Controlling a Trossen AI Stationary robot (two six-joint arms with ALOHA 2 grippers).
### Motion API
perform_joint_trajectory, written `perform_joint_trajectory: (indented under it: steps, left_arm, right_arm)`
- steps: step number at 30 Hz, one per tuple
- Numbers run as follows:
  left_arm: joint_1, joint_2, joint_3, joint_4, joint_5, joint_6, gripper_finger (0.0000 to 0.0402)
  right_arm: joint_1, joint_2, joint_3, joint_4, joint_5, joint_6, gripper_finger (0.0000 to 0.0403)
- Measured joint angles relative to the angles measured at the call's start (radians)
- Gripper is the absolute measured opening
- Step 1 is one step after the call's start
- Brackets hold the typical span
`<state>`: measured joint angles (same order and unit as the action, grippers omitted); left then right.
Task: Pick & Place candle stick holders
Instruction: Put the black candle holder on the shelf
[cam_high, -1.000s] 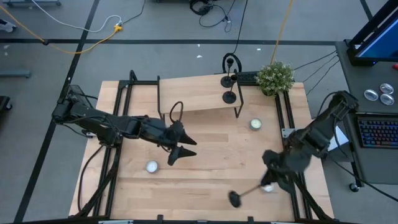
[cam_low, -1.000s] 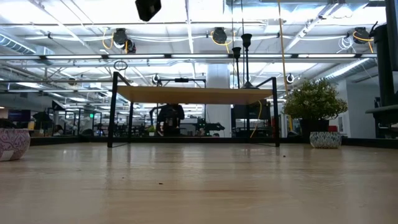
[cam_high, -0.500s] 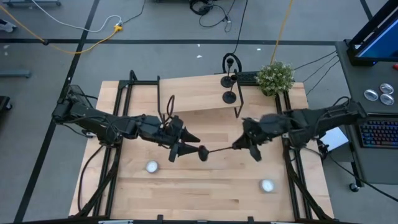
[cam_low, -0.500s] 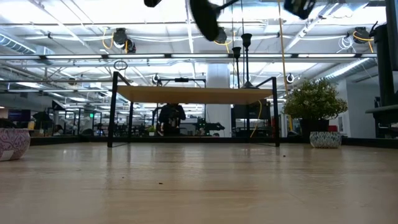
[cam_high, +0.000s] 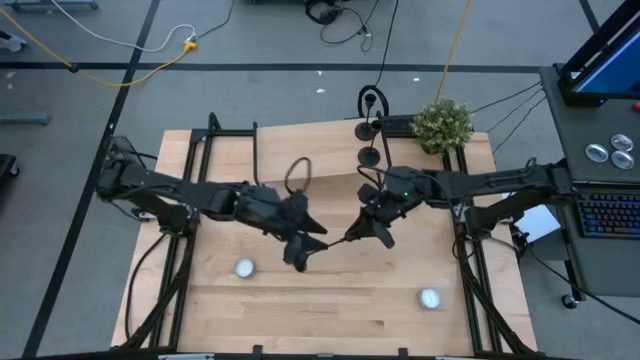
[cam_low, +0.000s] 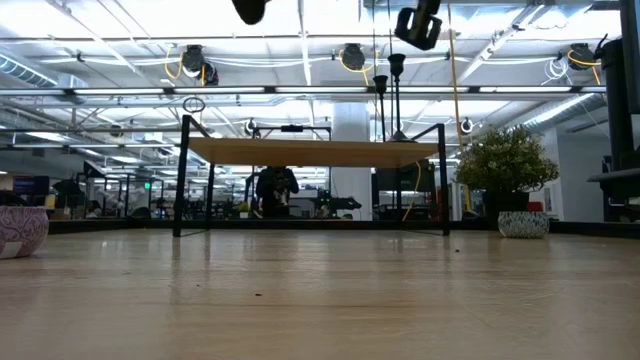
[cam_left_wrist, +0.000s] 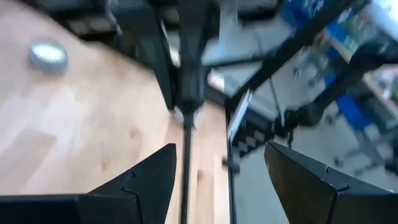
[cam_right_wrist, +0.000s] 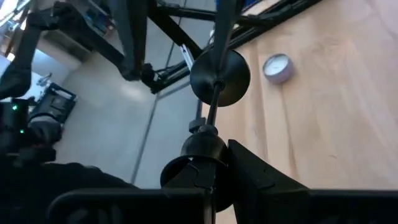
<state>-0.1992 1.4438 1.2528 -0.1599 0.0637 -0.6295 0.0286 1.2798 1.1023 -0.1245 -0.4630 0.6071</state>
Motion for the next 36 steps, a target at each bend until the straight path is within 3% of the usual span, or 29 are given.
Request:
perform_joint_trajectory:
  steps: [5, 12, 18, 29, 36]
  left_arm:
    - [0.025, 0.111, 0.115, -0.15, 0.109, -0.012, 0.0253]
    - [0.062, 0.237, 0.232, -0.209, 0.242, -0.008, 0.0253]
    - [0.09, 0.273, 0.27, -0.222, 0.303, -0.005, 0.0248]
    - [0.13, 0.273, 0.27, -0.261, 0.309, 0.039, 0.0147]
    - [0.142, 0.273, 0.27, -0.256, 0.311, 0.075, 0.0121]
  right_arm:
    - [-0.009, 0.013, 0.0, -0.005, -0.014, 0.009, 0.0013]
    - [-0.008, 0.011, 0.0, 0.0, -0.02, 0.01, 0.0013]
    - [-0.008, 0.009, 0.0, -0.044, -0.04, 0.01, 0.0013]
    - [-0.008, 0.009, 0.0, -0.078, -0.04, 0.006, 0.0013]
    - [-0.008, 0.009, 0.0, -0.079, -0.04, 0.006, 0.0013]
